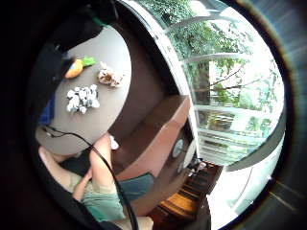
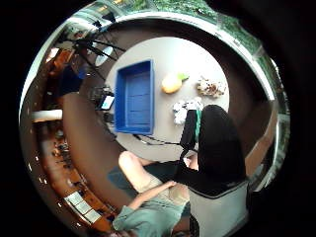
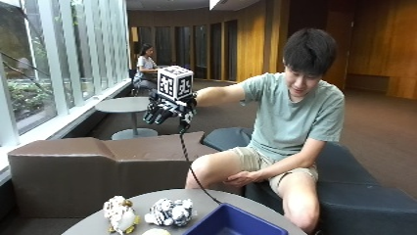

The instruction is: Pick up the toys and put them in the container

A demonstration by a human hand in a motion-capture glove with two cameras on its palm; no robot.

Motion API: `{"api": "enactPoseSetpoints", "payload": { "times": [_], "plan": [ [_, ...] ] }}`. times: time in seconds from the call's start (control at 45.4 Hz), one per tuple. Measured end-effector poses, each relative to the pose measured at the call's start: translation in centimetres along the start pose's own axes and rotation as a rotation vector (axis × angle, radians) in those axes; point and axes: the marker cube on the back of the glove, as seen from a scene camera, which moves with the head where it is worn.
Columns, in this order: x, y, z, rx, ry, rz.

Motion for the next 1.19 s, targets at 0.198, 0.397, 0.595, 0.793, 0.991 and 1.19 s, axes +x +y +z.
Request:
{"api": "enactPoseSetpoints", "payload": {
  "times": [0.198,0.397,0.595,0.793,0.991,1.19],
  "plan": [
    [-0.6,-1.6,1.8,-0.034,-0.060,-0.024],
    [-0.9,-2.3,2.6,-0.008,-0.071,-0.023],
    [-0.9,-2.5,2.2,-0.003,-0.143,-0.043],
    [-1.7,-3.2,6.7,-0.131,-0.280,-0.168],
    [-3.5,-4.0,13.3,-0.182,-0.274,-0.287],
    [-4.3,-4.6,23.6,-0.331,-0.238,-0.311]
  ]
}}
